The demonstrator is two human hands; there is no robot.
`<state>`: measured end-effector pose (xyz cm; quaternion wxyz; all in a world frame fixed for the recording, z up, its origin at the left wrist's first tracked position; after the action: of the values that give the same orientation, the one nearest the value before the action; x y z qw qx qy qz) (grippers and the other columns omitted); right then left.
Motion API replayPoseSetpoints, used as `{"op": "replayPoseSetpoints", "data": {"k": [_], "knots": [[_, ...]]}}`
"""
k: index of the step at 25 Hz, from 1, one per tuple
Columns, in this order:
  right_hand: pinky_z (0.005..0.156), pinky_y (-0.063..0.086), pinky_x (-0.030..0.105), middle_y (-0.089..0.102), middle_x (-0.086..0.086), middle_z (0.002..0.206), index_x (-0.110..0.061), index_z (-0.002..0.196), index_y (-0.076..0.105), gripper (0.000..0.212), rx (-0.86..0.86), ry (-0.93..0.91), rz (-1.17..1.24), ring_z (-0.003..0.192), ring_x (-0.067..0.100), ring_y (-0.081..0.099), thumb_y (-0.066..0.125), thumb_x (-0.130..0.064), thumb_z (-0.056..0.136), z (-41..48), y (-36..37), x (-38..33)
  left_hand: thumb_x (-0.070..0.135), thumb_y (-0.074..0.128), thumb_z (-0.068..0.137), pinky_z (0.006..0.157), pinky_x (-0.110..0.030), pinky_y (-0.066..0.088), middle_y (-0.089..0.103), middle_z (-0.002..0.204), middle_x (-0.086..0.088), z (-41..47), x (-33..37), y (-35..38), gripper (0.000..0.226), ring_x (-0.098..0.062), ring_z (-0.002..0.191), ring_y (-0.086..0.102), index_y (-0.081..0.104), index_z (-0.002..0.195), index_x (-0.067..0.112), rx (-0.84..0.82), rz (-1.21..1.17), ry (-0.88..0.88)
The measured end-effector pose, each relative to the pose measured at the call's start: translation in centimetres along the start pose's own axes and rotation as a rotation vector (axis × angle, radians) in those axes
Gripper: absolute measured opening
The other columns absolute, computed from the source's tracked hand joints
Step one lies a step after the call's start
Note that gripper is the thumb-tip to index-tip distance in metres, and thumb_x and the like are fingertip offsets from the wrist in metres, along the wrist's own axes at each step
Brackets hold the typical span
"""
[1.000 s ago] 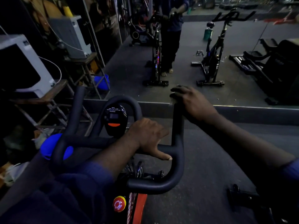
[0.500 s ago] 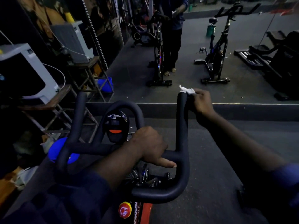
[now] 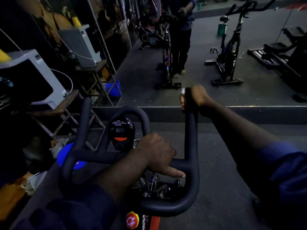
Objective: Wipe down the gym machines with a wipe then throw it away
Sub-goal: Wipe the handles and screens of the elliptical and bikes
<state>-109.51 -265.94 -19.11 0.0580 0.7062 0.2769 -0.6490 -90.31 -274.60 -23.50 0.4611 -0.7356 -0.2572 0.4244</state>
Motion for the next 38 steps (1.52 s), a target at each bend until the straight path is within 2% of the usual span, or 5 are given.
{"op": "replayPoseSetpoints", "data": {"k": [5,10,15,26,38], "knots": [[0.053,0.050,0.028,0.054,0.009,0.067,-0.011,0.073,0.057,0.032,-0.036,0.075,0.845,0.052,0.023,0.052,0.039,-0.018,0.098,-0.3,0.9,3.4,0.100,0.027,0.080,0.063,-0.035,0.036,0.060,0.080,-0.003,0.1,-0.2,-0.2,0.092,-0.031,0.080,0.067,0.069,0.100,0.021,-0.024,0.019,-0.022],[0.095,0.055,0.033,0.076,-0.003,0.103,-0.023,0.106,0.073,0.025,0.576,-0.375,0.327,0.100,0.014,0.071,0.049,-0.020,0.100,-2.2,0.2,5.7,0.103,0.025,0.076,0.066,-0.037,0.039,0.071,0.091,-0.007,0.2,-0.1,0.1,0.095,-0.033,0.084,0.069,0.069,0.101,0.023,-0.004,0.027,-0.028],[0.097,0.051,0.019,0.077,-0.015,0.108,-0.020,0.116,0.080,0.052,0.703,-0.360,0.173,0.103,-0.007,0.069,0.051,0.010,0.085,-6.0,-0.5,8.1,0.103,0.027,0.076,0.075,-0.038,0.048,0.071,0.092,-0.007,0.0,-0.2,-0.2,0.094,-0.033,0.085,0.068,0.068,0.099,0.022,-0.017,-0.003,-0.042],[0.093,0.051,0.041,0.072,-0.008,0.098,-0.022,0.100,0.073,0.008,0.266,-0.369,0.309,0.095,0.011,0.063,0.066,-0.022,0.098,-9.1,0.1,12.1,0.104,0.025,0.075,0.067,-0.036,0.038,0.070,0.089,-0.006,0.2,0.0,0.0,0.095,-0.032,0.080,0.068,0.067,0.096,0.022,-0.020,0.006,-0.036],[0.079,0.055,0.025,0.075,-0.018,0.091,-0.029,0.107,0.082,0.020,0.583,-0.383,-0.011,0.078,-0.009,0.063,0.074,-0.018,0.092,-4.4,-3.4,5.7,0.105,0.024,0.073,0.070,-0.037,0.041,0.062,0.084,-0.002,0.1,-0.1,-0.4,0.099,-0.033,0.082,0.066,0.068,0.108,0.023,-0.077,0.016,-0.076]]}}
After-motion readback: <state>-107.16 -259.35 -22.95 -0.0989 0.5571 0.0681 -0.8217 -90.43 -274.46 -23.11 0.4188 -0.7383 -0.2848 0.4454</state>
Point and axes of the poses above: each hand's wrist, its own z-axis towards the middle knuckle, its own y-axis out of the palm, x = y × z, the point moved 4 cm from there along z, towards the middle knuckle
